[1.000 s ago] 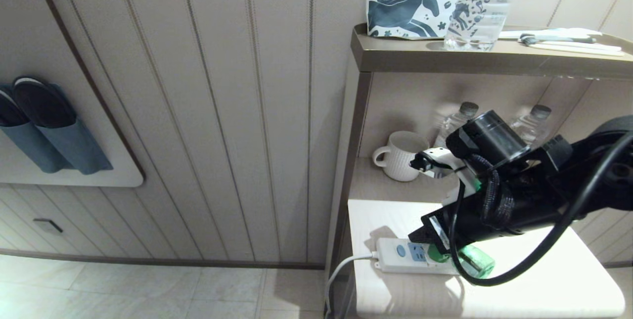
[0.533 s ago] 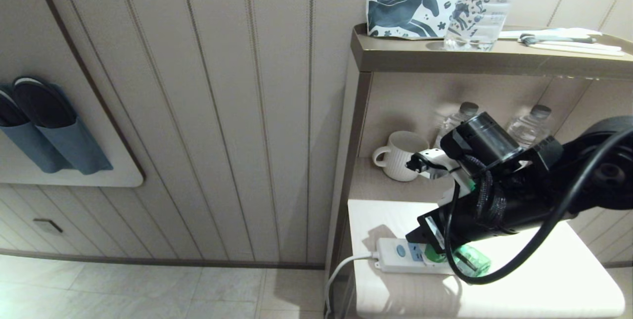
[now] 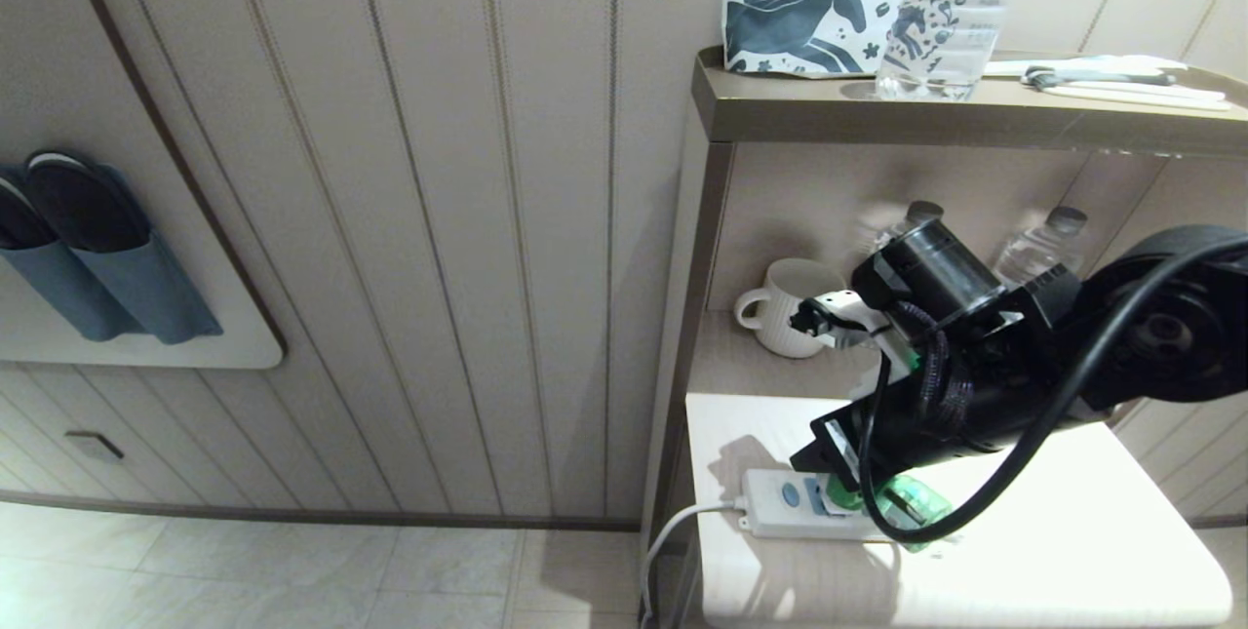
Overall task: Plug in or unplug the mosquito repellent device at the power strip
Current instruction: Insert the plug into the socket
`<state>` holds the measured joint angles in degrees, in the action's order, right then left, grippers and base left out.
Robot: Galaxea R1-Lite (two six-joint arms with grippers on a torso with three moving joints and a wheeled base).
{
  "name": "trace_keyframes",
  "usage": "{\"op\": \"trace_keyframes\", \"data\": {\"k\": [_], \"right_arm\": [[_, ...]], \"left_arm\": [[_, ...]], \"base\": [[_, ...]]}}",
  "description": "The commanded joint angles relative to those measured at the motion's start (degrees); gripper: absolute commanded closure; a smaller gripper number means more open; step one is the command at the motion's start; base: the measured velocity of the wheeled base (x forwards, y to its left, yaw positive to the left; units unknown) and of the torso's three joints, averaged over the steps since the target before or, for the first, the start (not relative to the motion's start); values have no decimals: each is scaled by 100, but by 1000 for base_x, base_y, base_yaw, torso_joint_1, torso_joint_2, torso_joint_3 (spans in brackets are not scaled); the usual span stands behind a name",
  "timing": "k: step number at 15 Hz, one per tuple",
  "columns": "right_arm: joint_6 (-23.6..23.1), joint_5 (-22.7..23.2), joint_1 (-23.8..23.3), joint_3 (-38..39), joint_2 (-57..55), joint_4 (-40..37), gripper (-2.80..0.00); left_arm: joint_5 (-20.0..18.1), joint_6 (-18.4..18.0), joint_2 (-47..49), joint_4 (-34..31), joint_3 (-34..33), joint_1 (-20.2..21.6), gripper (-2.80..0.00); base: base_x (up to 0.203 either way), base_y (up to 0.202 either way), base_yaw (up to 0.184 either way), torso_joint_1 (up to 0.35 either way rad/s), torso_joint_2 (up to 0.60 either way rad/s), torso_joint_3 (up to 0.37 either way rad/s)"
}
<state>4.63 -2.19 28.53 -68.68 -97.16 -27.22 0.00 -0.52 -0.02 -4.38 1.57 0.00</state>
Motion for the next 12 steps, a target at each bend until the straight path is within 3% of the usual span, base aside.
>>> {"op": "trace_keyframes", "data": {"k": [1, 12], "right_arm": [[3, 0, -27, 30, -22, -20, 0], [-11, -33, -56, 65, -83, -2, 0]], "left_arm": [[0, 0, 2, -2, 1, 0, 0], [0, 0, 2, -2, 1, 0, 0]], "base": [[0, 0, 0, 0, 0, 0], [0, 0, 0, 0, 0, 0]]}}
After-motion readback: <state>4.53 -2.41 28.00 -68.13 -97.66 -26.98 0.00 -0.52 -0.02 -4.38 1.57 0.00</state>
